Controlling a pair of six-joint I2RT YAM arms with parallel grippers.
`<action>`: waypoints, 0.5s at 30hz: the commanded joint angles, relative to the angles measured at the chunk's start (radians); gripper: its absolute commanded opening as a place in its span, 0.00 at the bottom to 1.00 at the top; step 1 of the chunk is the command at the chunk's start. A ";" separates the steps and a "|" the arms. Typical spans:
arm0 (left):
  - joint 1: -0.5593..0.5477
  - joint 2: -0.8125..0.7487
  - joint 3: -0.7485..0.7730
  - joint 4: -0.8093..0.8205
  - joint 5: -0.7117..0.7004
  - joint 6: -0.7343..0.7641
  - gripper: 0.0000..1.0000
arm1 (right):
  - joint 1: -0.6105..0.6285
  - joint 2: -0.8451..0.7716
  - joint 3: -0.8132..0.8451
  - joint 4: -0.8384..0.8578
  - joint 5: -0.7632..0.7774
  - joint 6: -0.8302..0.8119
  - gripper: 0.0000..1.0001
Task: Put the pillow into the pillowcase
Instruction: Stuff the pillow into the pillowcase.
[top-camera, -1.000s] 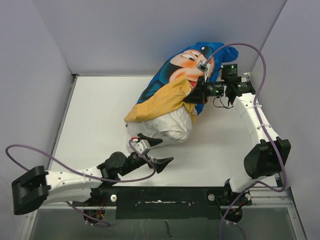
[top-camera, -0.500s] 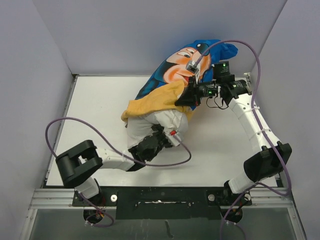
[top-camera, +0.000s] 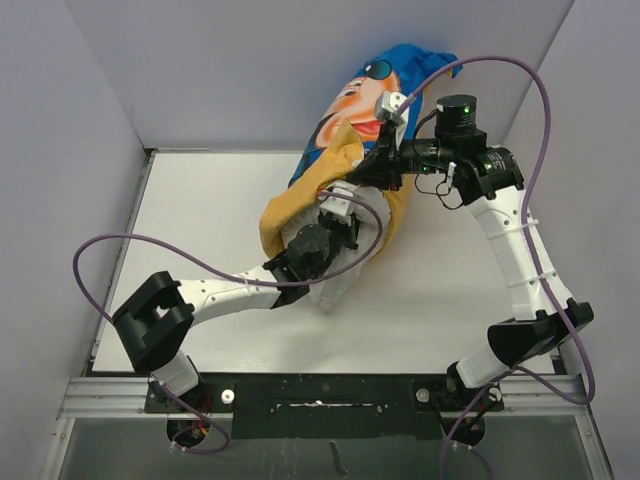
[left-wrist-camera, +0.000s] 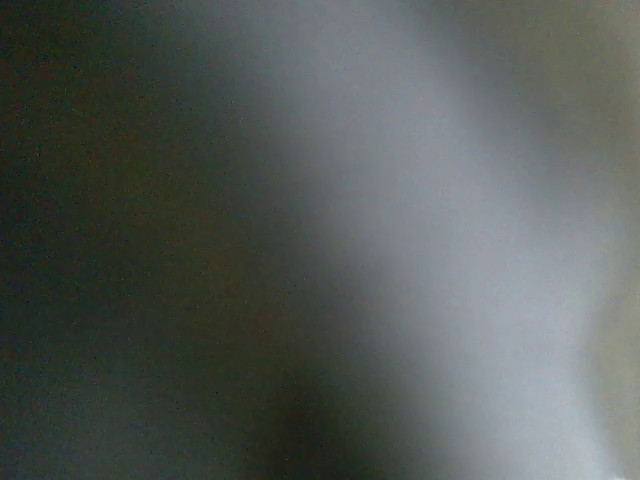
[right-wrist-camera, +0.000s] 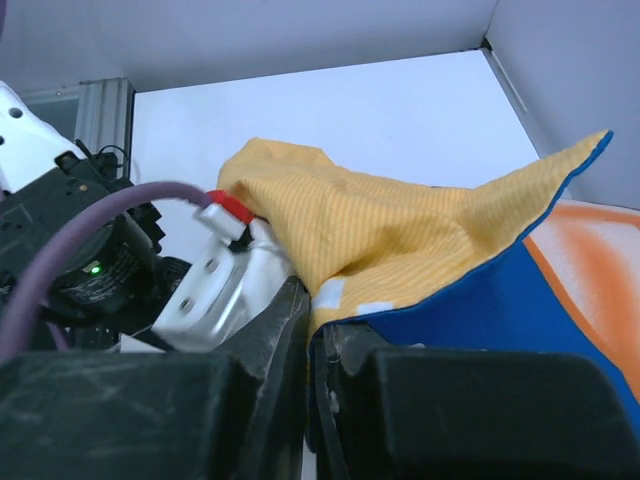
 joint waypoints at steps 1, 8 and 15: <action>0.139 -0.149 -0.112 0.124 -0.235 -0.422 0.00 | 0.033 -0.117 0.191 -0.094 -0.346 0.113 0.00; 0.183 -0.098 -0.147 0.116 -0.272 -0.524 0.00 | 0.042 -0.148 0.130 0.139 -0.455 0.354 0.00; 0.151 0.048 0.076 0.321 -0.139 -0.279 0.00 | 0.121 -0.182 -0.135 0.326 -0.410 0.507 0.00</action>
